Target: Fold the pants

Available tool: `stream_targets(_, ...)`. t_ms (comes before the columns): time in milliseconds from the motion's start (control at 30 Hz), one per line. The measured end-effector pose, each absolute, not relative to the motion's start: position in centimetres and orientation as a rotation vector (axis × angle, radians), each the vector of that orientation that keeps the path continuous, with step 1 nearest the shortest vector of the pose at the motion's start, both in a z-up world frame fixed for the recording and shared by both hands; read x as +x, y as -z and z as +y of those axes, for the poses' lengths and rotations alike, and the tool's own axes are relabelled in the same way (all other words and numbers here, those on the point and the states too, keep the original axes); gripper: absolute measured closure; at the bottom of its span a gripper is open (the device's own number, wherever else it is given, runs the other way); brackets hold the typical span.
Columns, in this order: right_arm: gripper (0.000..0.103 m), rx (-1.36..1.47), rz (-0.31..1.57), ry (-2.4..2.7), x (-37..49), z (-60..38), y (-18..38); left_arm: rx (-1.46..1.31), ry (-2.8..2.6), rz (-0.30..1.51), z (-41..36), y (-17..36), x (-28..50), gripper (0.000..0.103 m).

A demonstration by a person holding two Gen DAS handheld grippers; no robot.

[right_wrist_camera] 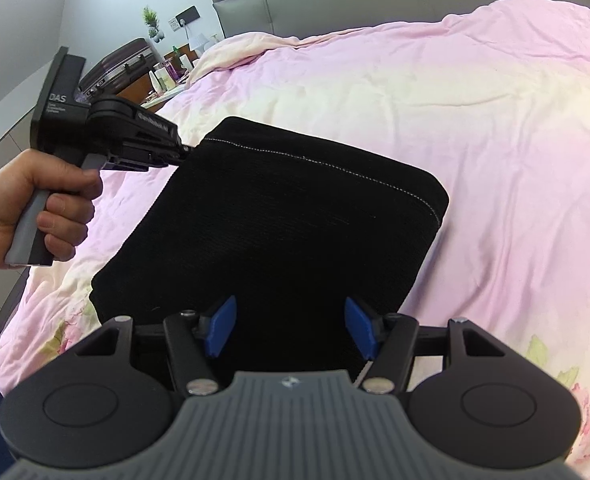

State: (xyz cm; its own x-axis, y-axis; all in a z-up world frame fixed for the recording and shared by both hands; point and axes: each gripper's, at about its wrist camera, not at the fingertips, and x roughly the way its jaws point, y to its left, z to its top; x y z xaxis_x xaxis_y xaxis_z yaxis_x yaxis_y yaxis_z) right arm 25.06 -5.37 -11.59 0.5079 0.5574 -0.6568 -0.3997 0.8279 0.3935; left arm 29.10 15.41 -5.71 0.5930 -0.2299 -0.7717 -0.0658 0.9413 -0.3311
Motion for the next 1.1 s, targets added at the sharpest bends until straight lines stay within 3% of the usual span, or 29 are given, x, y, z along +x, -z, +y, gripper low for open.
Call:
stream_targets(33,0.045,0.204,0.862,-0.583,25.0,-5.4,11.6,-0.357,0.087,0.915,15.7,5.2,29.0,0.084)
stream_targets(67,0.045,0.205,0.861,-0.583,25.1,-5.4,11.6,-0.358,0.09,0.897,15.8,4.8,28.8,0.071)
stream_targets(100,0.045,0.207,0.862,-0.583,25.1,-5.4,11.6,-0.359,0.108,0.875,15.9,4.2,28.6,0.049)
stream_targets(167,0.045,0.208,0.866,-0.584,25.0,-5.3,11.7,-0.384,0.175,0.828,16.0,3.3,28.1,0.018)
stream_targets(200,0.045,0.208,0.868,-0.585,25.1,-5.3,11.7,-0.401,0.196,0.805,16.0,2.9,27.9,0.015)
stream_targets(467,0.045,0.198,0.872,-0.596,25.0,-5.0,11.8,-0.358,0.321,0.993,13.7,6.1,30.3,0.018)
stream_targets(533,0.045,0.198,0.872,-0.6,25.0,-5.0,11.8,-0.391,0.372,1.068,13.6,7.9,30.8,0.031)
stream_targets(600,0.045,0.199,0.871,-0.602,25.0,-5.0,11.9,-0.373,0.379,1.04,13.9,7.8,30.6,0.054)
stream_targets(667,0.045,0.205,0.87,-0.606,25.0,-5.1,11.9,-0.428,0.419,1.004,14.8,7.2,30.2,0.062)
stream_targets(767,0.045,0.214,0.863,-0.62,24.9,-5.2,11.7,-0.527,0.44,0.963,16.6,6.8,29.6,0.063)
stream_targets(933,0.044,0.2,0.837,-0.675,24.6,-4.8,11.3,-0.663,0.329,0.987,19.1,10.5,29.6,0.063)
stream_targets(1033,0.044,0.048,0.772,-0.807,22.6,-3.0,10.2,-0.709,0.293,0.976,19.5,11.9,29.7,0.061)
stream_targets(1100,0.05,-0.059,0.805,-0.805,21.3,-1.4,10.5,-0.695,0.293,0.98,19.2,11.8,29.8,0.061)
